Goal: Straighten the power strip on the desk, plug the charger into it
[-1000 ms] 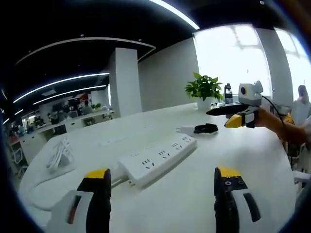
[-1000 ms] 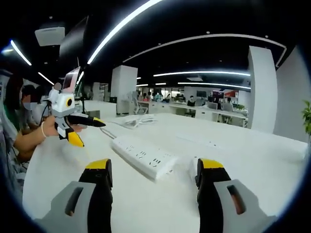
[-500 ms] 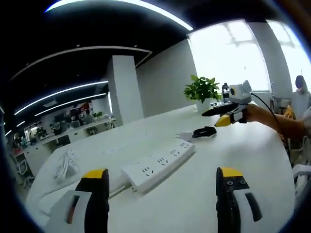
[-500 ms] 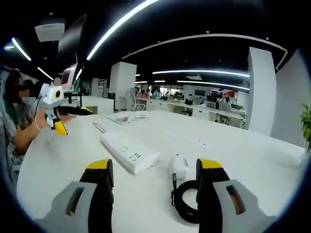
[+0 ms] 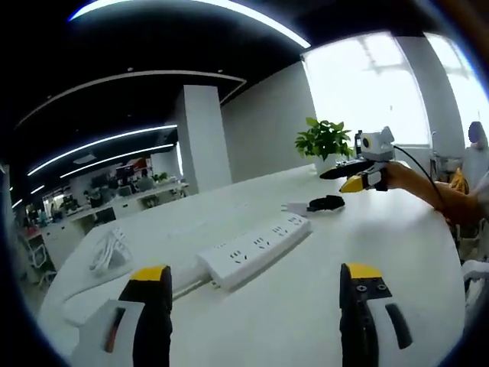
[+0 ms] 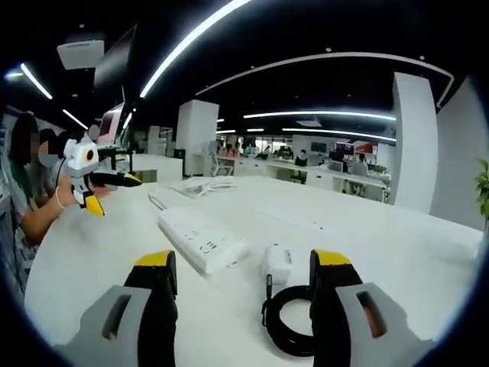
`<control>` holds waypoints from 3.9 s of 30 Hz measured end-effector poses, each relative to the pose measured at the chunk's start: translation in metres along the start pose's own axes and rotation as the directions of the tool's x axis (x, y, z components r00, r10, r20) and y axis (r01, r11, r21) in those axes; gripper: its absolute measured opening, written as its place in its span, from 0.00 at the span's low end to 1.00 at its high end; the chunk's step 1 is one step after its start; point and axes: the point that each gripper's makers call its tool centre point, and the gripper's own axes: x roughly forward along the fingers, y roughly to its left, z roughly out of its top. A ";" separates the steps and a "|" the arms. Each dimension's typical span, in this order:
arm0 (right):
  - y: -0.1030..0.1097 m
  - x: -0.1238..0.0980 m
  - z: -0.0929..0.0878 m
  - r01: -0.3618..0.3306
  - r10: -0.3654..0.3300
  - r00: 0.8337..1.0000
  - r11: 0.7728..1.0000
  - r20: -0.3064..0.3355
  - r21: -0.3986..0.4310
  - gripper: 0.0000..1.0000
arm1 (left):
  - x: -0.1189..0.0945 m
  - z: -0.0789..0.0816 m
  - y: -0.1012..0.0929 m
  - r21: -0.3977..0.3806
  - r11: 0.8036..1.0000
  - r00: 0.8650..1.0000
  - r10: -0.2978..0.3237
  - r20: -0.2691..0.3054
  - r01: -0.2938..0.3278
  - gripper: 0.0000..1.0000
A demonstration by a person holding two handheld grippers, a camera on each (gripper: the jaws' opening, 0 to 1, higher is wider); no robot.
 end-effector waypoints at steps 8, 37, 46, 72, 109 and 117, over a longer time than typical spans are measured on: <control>-0.009 -0.002 -0.002 0.039 -0.039 0.999 0.999 -0.011 -0.004 0.68 | -0.003 -0.002 0.002 -0.028 1.000 1.000 0.011 0.018 -0.010 0.91; -0.013 -0.018 -0.027 0.081 -0.083 0.992 0.996 -0.091 -0.024 0.64 | -0.004 -0.009 -0.005 -0.035 0.999 1.000 -0.005 -0.001 0.005 0.91; -0.011 -0.008 -0.032 0.035 -0.038 0.987 0.999 -0.155 -0.023 0.64 | -0.005 -0.012 -0.004 -0.033 0.999 1.000 -0.007 -0.013 0.007 0.92; -0.025 -0.008 -0.047 0.001 0.001 0.932 1.000 -0.363 0.006 0.58 | -0.006 -0.013 -0.001 -0.044 0.999 1.000 -0.014 -0.024 0.013 0.92; -0.026 -0.011 -0.079 -0.098 0.035 0.744 0.994 -0.667 -0.057 0.38 | -0.004 -0.018 -0.005 -0.063 0.997 0.999 -0.038 -0.024 0.036 0.92; -0.026 -0.008 -0.084 -0.122 0.073 0.714 0.992 -0.697 -0.022 0.28 | -0.005 -0.016 -0.005 -0.072 0.997 0.999 -0.039 -0.016 0.038 0.92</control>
